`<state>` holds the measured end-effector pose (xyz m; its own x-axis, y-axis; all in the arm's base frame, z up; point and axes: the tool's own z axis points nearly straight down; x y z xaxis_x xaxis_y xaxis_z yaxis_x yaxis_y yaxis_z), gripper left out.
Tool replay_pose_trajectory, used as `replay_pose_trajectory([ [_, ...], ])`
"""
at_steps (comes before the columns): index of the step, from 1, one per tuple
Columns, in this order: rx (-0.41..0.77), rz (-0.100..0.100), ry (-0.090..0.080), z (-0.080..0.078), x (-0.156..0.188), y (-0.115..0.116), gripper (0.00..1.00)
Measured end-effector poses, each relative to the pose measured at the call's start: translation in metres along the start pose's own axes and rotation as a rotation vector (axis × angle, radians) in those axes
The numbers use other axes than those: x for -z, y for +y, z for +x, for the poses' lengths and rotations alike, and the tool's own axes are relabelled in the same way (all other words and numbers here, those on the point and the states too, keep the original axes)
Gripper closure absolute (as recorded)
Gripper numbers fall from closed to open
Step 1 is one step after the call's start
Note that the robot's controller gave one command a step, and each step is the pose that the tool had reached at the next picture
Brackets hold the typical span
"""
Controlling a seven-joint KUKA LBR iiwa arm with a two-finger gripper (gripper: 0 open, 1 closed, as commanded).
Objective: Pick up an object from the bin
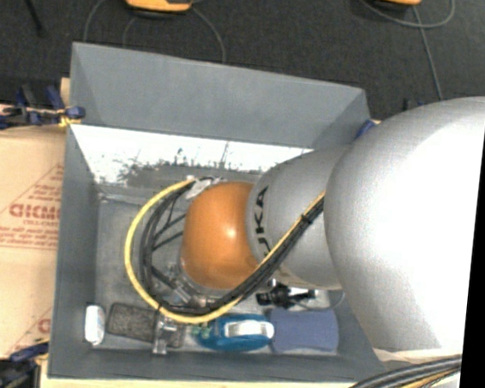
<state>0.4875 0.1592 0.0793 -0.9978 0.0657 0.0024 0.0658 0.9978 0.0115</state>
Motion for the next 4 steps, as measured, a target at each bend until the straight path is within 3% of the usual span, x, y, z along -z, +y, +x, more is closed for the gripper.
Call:
replay_pose_trajectory([
  [4,0.002,0.007,-0.004,0.000,0.019,-0.001,1.00],
])
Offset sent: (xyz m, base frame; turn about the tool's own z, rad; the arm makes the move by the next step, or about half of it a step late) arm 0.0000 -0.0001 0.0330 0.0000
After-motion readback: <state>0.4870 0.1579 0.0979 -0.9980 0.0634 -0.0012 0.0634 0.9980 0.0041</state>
